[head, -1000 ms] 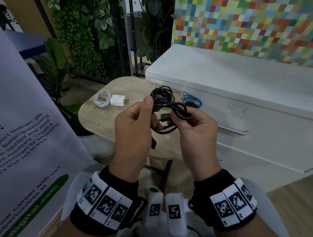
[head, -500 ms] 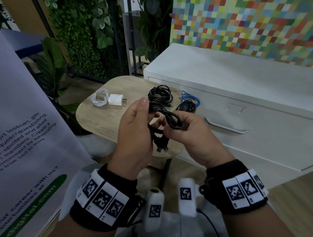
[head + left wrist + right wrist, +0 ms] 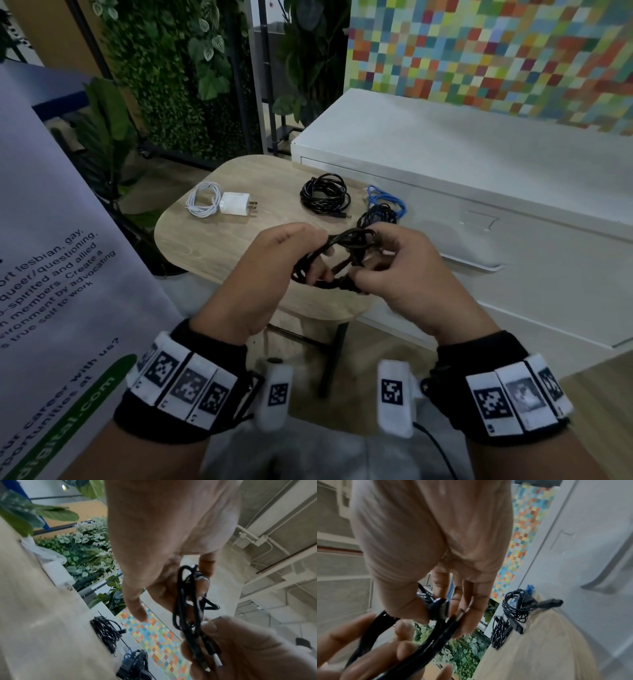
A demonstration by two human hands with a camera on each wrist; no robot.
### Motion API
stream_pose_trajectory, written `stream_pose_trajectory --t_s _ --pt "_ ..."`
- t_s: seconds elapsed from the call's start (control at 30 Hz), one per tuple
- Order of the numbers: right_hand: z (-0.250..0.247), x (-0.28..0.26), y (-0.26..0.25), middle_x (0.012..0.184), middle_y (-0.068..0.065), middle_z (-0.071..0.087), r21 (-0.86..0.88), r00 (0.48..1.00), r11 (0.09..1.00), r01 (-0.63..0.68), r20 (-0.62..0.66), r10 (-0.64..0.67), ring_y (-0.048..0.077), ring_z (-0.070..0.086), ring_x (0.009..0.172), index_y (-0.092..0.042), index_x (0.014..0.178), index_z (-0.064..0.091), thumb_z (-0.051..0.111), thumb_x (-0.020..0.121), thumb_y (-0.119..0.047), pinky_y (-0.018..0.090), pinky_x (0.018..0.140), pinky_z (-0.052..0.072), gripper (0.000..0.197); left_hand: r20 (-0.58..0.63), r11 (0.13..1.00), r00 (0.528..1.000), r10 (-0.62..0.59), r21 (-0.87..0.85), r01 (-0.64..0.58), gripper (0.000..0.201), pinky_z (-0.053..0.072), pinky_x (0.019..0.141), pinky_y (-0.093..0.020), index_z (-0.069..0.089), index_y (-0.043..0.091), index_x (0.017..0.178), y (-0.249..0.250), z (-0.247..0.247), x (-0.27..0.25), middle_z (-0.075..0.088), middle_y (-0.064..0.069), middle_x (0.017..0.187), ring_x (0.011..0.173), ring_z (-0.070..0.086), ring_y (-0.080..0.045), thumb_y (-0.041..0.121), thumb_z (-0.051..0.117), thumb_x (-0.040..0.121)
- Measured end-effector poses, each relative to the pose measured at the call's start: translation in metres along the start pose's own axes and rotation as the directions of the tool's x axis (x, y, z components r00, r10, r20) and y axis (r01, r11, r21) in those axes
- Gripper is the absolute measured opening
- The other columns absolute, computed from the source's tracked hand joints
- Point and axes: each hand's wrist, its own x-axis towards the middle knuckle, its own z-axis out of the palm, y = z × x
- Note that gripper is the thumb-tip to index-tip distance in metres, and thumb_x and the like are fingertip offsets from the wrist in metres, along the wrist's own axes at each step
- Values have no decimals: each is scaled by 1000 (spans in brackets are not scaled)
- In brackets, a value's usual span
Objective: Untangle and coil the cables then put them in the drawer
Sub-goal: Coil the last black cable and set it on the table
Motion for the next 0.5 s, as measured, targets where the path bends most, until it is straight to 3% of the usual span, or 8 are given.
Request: stream_pose_trajectory --t_s 0.1,0.13,0.2,0.27,0.37,0.43,0.5 --pt "6 -2 -2 74 -15 68 -207 993 976 64 -84 -83 3 65 67 -31 95 72 76 75 -6 20 64 50 32 69 987 994 -86 138 76 43 45 67 -24 69 3 82 1 -1 -1 47 -19 55 64 65 -20 43 64 96" --pt "11 -3 -2 78 -16 71 -227 985 971 78 -134 -110 2 69 72 -33 101 73 77 76 -8 19 67 53 35 37 983 995 -90 162 83 43 46 67 -25 68 5 82 1 1 0 47 -18 54 61 63 -17 43 62 100" --pt "20 -4 0 82 -13 75 -233 953 965 118 -247 -176 2 72 80 -29 105 73 79 78 -10 25 74 59 33 -53 982 994 -95 159 103 40 46 71 -35 64 16 77 2 5 3 42 -3 49 63 65 -17 47 58 102" --pt "26 -4 3 85 -14 76 -290 908 936 197 -307 -286 2 72 82 -25 97 75 80 81 -11 27 76 60 22 -122 990 987 -108 73 118 40 46 73 -42 59 16 80 1 9 5 36 3 48 62 65 -19 45 52 106" --pt "27 -1 2 88 -14 75 -420 875 866 271 -267 -403 2 67 81 -21 98 79 79 86 -12 13 74 52 15 -227 985 965 -134 -135 105 37 47 82 -43 54 8 83 -4 15 6 31 1 48 49 53 -17 35 50 108" --pt "25 0 0 87 -15 73 -478 907 843 246 -195 -374 -1 63 78 -21 99 79 78 87 -16 7 69 44 13 -302 957 933 -196 -264 116 36 46 82 -43 53 10 81 -7 16 8 29 -1 50 49 48 -19 34 51 107" --pt "25 1 -1 80 -19 68 -446 957 878 173 -136 -258 -4 60 71 -23 96 77 78 88 -20 5 65 41 9 -362 914 892 -271 -387 121 36 48 74 -38 52 13 77 -9 12 11 29 0 52 47 46 -18 34 52 107"
